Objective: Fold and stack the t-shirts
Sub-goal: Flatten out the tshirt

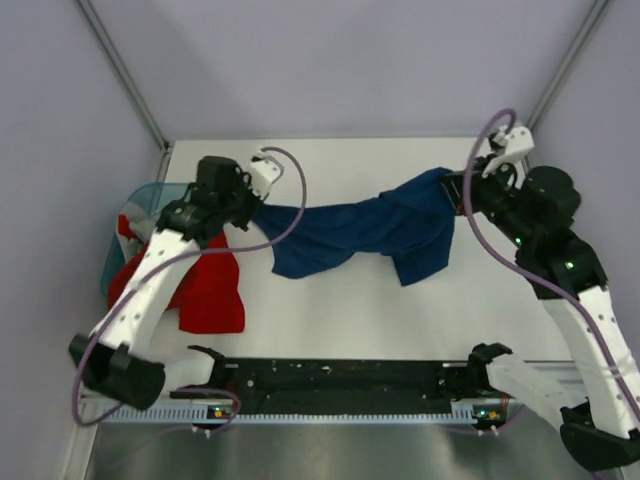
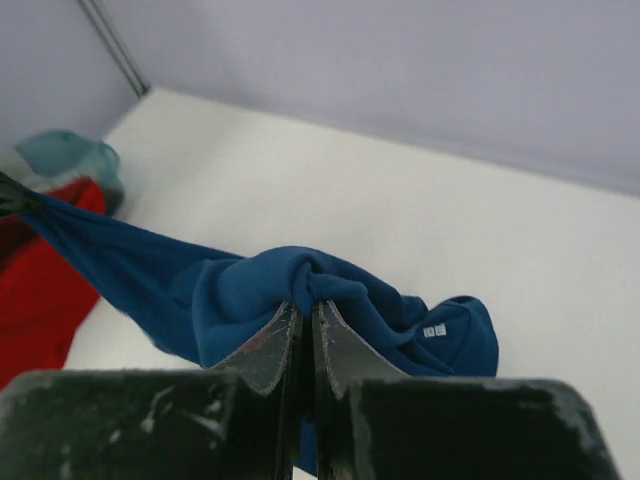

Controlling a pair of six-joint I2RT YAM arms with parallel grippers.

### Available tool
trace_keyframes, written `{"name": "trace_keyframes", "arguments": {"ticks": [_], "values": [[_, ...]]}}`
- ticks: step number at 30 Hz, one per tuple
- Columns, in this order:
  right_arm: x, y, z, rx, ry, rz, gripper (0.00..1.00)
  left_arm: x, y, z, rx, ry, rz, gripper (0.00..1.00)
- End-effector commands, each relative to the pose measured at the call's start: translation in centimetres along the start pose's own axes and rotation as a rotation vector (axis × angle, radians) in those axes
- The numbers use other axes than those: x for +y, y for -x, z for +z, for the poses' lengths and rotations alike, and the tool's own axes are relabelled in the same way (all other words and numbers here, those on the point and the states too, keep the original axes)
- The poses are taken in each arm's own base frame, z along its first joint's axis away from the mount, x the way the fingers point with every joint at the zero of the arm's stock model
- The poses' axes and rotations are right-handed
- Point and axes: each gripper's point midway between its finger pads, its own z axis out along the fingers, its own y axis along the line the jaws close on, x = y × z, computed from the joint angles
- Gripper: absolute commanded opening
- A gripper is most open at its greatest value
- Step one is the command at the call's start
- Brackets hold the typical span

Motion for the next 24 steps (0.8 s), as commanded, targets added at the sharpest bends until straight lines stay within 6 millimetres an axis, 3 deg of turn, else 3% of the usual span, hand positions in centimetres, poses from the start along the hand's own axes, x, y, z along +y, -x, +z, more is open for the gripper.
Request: {"name": "trace_keyframes", "arguments": {"ticks": [1, 6, 10, 13, 15, 18, 21, 24], "values": [[2.2, 8.3, -6.6, -0.253, 0.079, -0.061, 0.0, 4.0, 5.0, -12.8, -0.301, 0.287, -0.003, 0.0], [4.8, 11.7, -12.4, -0.379, 0.182, -0.085, 0.0, 4.5, 5.5, -22.4, -0.453, 0.419, -0.042, 0.0], [6.1, 12.9, -16.5, -0.445, 0.236, -0.099, 0.0, 4.7, 5.4, -28.2, -0.531, 0.492, -0.067, 0.0], [6.2, 13.1, -17.7, -0.458, 0.238, -0.08, 0.0, 5.2, 5.6, -32.0, -0.595, 0.559, -0.09, 0.0], [5.9, 12.7, -16.8, -0.435, 0.221, -0.067, 0.0, 5.9, 5.9, -33.1, -0.612, 0.601, -0.098, 0.0], [4.3, 10.9, -12.3, -0.329, 0.157, -0.048, 0.0, 6.8, 6.3, -31.2, -0.579, 0.623, -0.093, 0.0], [2.7, 7.6, -6.0, -0.169, 0.1, -0.036, 0.0, 7.6, 6.9, -26.1, -0.52, 0.605, -0.075, 0.0], [0.7, 3.6, 1.0, -0.005, 0.041, -0.039, 0.0, 8.7, 7.3, -19.2, -0.441, 0.587, -0.049, 0.0]]}}
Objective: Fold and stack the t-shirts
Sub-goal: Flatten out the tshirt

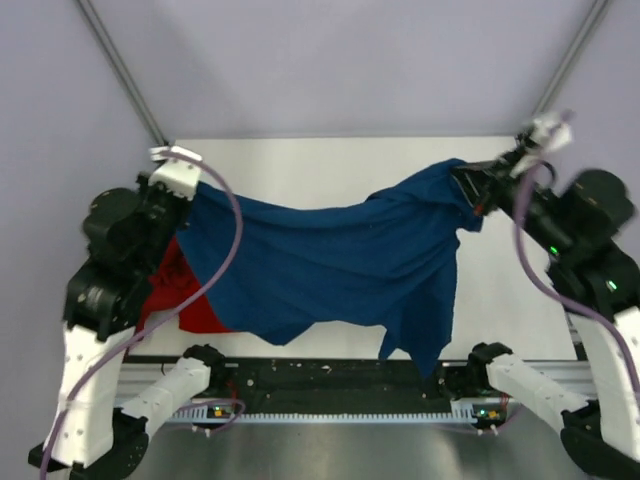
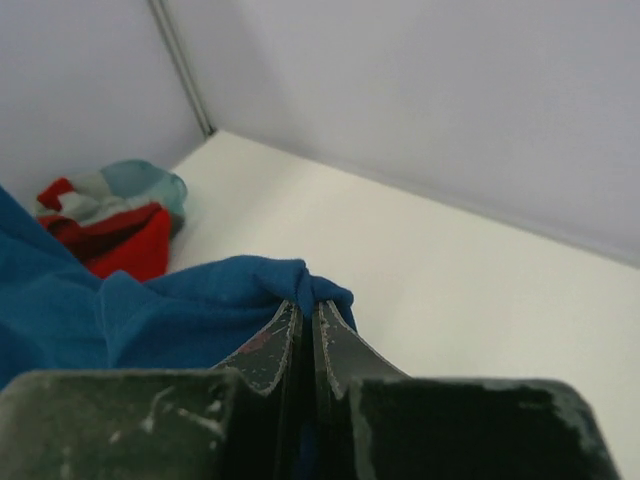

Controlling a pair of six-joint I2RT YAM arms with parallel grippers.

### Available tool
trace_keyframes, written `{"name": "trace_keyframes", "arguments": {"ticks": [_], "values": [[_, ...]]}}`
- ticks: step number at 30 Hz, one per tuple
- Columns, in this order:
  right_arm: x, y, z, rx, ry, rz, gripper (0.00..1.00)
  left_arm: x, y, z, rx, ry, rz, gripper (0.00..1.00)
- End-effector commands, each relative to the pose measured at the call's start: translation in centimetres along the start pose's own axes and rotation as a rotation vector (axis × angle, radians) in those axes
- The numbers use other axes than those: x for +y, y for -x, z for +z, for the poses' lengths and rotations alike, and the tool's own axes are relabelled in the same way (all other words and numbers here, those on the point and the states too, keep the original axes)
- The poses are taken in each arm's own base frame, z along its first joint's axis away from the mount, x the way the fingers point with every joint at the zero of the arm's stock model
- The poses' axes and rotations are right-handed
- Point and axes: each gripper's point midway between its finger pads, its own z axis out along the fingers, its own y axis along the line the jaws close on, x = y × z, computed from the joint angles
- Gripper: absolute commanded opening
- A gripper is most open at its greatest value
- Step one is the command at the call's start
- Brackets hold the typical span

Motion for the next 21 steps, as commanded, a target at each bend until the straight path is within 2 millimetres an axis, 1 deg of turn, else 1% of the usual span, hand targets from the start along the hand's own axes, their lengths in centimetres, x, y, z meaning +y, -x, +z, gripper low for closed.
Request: {"name": "trace_keyframes", "arguments": {"ticks": [1, 2, 3, 4, 5, 6, 7, 8, 9, 10, 11, 13, 14, 15, 16, 17, 18, 19, 20, 21], "values": [[-5.4, -10.3, 9.2, 0.304, -0.131, 0.02, 0.0, -3.5, -4.9, 9.7, 0.132, -0.009, 0.069, 0.0], [-6.5, -12.3, 11.0, 0.357, -0.146, 0.027, 0.0, -4.3, -6.0, 11.5, 0.158, -0.013, 0.077, 0.0], [-7.6, -13.7, 12.6, 0.391, -0.164, 0.036, 0.05, -5.2, -7.5, 13.7, 0.201, -0.024, 0.085, 0.0], [-9.1, -15.7, 14.2, 0.437, -0.191, 0.06, 0.15, -5.9, -8.7, 15.9, 0.236, -0.028, 0.087, 0.0], [-11.1, -17.4, 15.5, 0.475, -0.234, 0.086, 0.3, -6.2, -9.7, 17.8, 0.264, -0.02, 0.086, 0.1], [-12.8, -18.9, 16.6, 0.507, -0.278, 0.106, 0.42, -6.5, -11.2, 19.9, 0.314, -0.008, 0.094, 0.34], [-14.4, -20.6, 17.5, 0.547, -0.319, 0.128, 0.51, -6.5, -11.9, 21.4, 0.345, 0.015, 0.099, 0.51], [-15.8, -22.8, 17.9, 0.604, -0.359, 0.148, 0.58, -6.7, -12.8, 23.3, 0.385, 0.03, 0.112, 0.62], [-16.5, -23.8, 17.9, 0.635, -0.39, 0.15, 0.62, -6.8, -13.5, 24.2, 0.415, 0.04, 0.123, 0.66], [-16.8, -24.9, 17.6, 0.666, -0.405, 0.147, 0.64, -7.0, -13.6, 24.5, 0.428, 0.034, 0.122, 0.69], [-16.7, -25.7, 17.0, 0.685, -0.411, 0.153, 0.65, -7.5, -13.7, 24.5, 0.437, 0.005, 0.111, 0.7], [-16.5, -27.2, 15.4, 0.716, -0.427, 0.154, 0.66, -9.3, -13.6, 23.2, 0.43, -0.094, 0.097, 0.7], [-16.2, -27.9, 14.5, 0.734, -0.43, 0.155, 0.66, -10.8, -13.2, 22.3, 0.401, -0.181, 0.088, 0.7], [-16.4, -28.7, 13.1, 0.755, -0.466, 0.149, 0.66, -12.6, -13.3, 21.0, 0.389, -0.272, 0.103, 0.7], [-16.0, -29.8, 11.7, 0.779, -0.478, 0.163, 0.66, -14.1, -13.2, 19.5, 0.372, -0.338, 0.122, 0.7], [-15.4, -30.2, 10.5, 0.784, -0.486, 0.182, 0.66, -16.1, -13.3, 17.5, 0.356, -0.412, 0.152, 0.68], [-14.6, -30.9, 9.3, 0.793, -0.488, 0.207, 0.66, -18.3, -14.2, 15.5, 0.36, -0.491, 0.199, 0.66], [-14.1, -31.7, 8.1, 0.806, -0.497, 0.221, 0.65, -20.0, -14.5, 13.5, 0.345, -0.564, 0.238, 0.64], [-13.3, -32.5, 7.1, 0.82, -0.498, 0.229, 0.65, -21.9, -15.7, 11.2, 0.349, -0.65, 0.277, 0.61], [-12.7, -33.5, 6.0, 0.84, -0.505, 0.232, 0.65, -23.8, -16.7, 8.9, 0.34, -0.751, 0.288, 0.61]]}}
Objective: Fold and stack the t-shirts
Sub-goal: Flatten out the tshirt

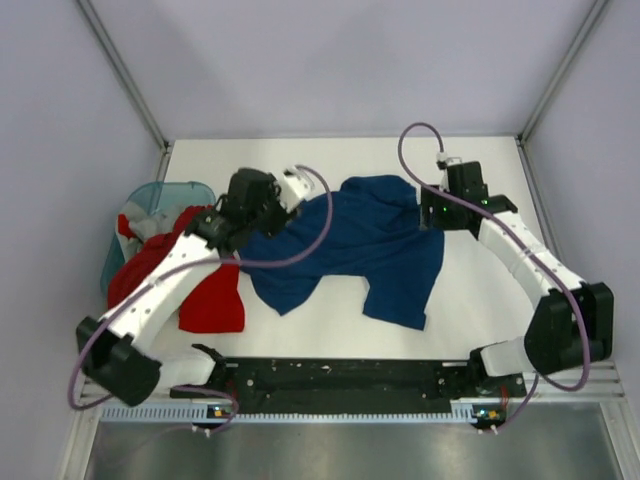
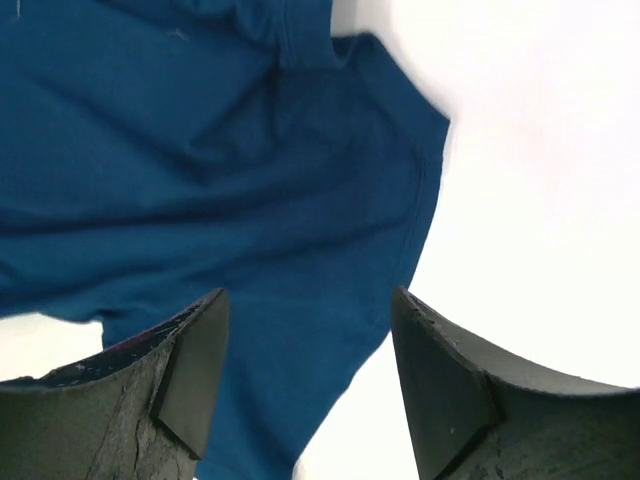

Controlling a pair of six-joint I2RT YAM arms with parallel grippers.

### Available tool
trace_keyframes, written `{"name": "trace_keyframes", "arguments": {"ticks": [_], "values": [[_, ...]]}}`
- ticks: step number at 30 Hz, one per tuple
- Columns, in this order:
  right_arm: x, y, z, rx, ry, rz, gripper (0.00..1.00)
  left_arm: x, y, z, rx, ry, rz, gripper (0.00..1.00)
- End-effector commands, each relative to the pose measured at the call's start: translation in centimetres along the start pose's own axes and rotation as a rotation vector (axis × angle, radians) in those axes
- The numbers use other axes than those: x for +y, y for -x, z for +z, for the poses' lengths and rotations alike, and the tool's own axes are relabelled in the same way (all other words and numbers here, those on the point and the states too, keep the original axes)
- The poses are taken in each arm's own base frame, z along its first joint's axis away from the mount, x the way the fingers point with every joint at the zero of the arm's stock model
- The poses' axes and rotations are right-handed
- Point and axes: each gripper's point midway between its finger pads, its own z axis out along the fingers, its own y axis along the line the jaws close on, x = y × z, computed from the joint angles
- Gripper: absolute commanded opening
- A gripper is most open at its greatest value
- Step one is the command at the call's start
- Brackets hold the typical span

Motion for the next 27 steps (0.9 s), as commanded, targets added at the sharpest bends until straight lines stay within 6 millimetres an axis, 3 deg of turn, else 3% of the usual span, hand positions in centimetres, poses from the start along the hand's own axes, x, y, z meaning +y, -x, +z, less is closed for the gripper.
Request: {"name": "trace_keyframes", "arguments": {"ticks": [1, 4, 8, 12, 13, 17, 20, 24, 27], "values": [[0.4, -3.9, -1.9, -0.008, -0.023, 0.059, 0.64, -11.8, -3.3, -5.0, -0.07, -0.399, 0.207, 0.61], [1.0, -8.1, -1.9, 0.063, -0.012, 0.082, 0.64, -16.3, -7.7, -6.5, -0.007, -0.539, 0.261, 0.64], [1.1, -12.8, -2.3, 0.122, -0.124, 0.029, 0.64, -19.7, -12.3, -6.0, 0.1, -0.585, 0.295, 0.67], [2.1, -16.9, -2.3, 0.189, -0.122, 0.046, 0.65, -20.5, -13.9, -4.3, 0.136, -0.539, 0.327, 0.67], [1.9, -18.0, -2.2, 0.211, -0.128, 0.056, 0.65, -19.9, -14.2, -3.6, 0.151, -0.491, 0.339, 0.67], [3.0, -19.1, -2.7, 0.21, -0.127, 0.078, 0.65, -20.7, -15.6, -2.3, 0.198, -0.497, 0.361, 0.63], [3.0, -20.3, -2.0, 0.252, -0.139, 0.081, 0.67, -20.9, -17.2, -0.9, 0.251, -0.469, 0.379, 0.61], [4.5, -22.7, -1.3, 0.34, -0.064, 0.12, 0.67, -22.3, -18.4, -0.5, 0.298, -0.532, 0.378, 0.6], [4.8, -23.9, -1.2, 0.349, -0.025, 0.153, 0.57, -22.3, -19.5, -0.1, 0.321, -0.52, 0.405, 0.54]]}}
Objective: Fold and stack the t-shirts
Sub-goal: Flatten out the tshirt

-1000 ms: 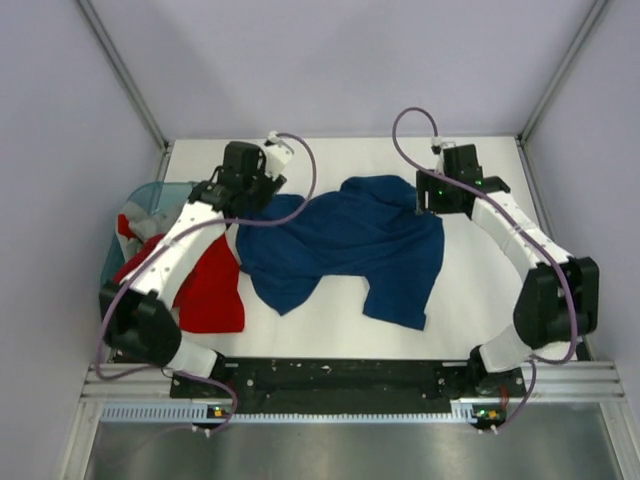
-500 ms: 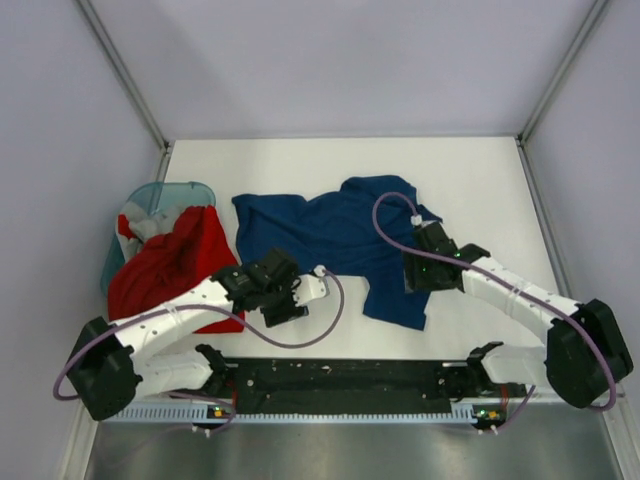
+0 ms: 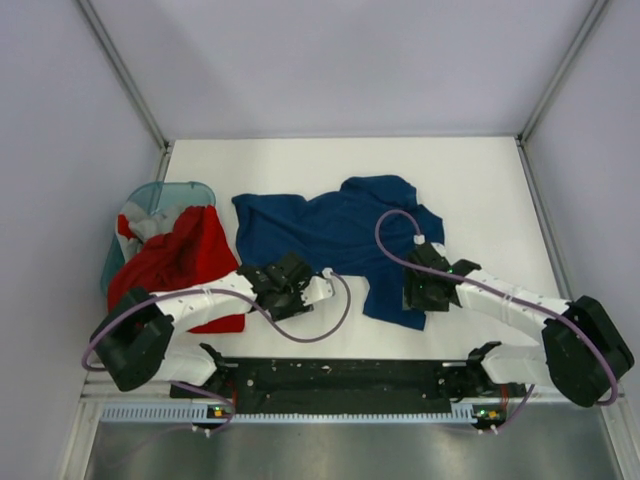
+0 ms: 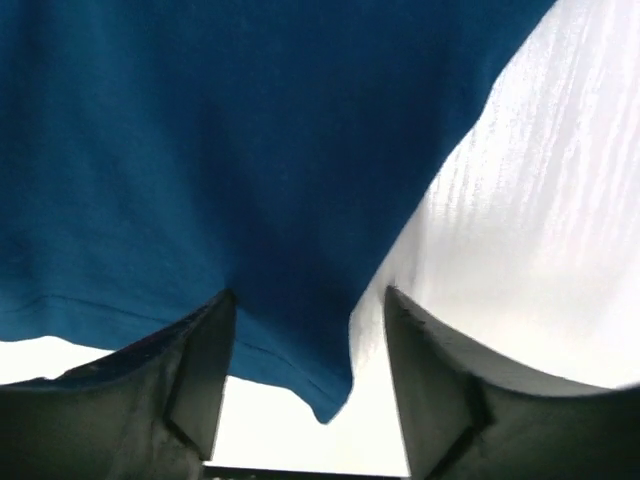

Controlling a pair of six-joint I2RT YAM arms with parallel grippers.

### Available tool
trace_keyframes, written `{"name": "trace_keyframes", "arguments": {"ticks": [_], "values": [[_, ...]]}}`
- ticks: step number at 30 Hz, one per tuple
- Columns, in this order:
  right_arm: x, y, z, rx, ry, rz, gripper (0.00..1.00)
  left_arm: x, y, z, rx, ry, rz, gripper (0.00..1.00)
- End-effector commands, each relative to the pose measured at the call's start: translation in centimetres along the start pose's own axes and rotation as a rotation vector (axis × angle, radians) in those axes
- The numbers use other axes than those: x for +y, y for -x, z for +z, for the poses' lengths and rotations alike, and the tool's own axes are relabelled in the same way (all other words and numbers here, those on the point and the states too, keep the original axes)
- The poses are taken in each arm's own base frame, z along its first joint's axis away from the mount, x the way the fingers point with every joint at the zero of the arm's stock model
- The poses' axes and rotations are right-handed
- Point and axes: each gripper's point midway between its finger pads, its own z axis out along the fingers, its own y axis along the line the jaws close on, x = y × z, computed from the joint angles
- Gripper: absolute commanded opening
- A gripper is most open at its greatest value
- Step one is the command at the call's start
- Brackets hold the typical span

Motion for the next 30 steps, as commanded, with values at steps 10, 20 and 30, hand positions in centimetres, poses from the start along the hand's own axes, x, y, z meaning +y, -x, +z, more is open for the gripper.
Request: {"name": "trace_keyframes", "arguments": {"ticks": [10, 20, 30], "values": [[2.5, 10.1, -10.8, -0.39, 0.29, 0.116, 0.0, 9.5, 0.4, -8.0, 0.051, 0.466, -0.071, 0.0], [-3.1, 22.6, -41.4, -1.135, 0.285, 0.1, 0.0, 19.0, 2.8, -34.5, -0.244, 1.069, -0.191, 0.0], [-7.1, 19.9, -56.4, -1.474, 0.25, 0.105, 0.0, 18.8, 0.9, -47.8, -0.424, 1.26, -0.177, 0.0]]}}
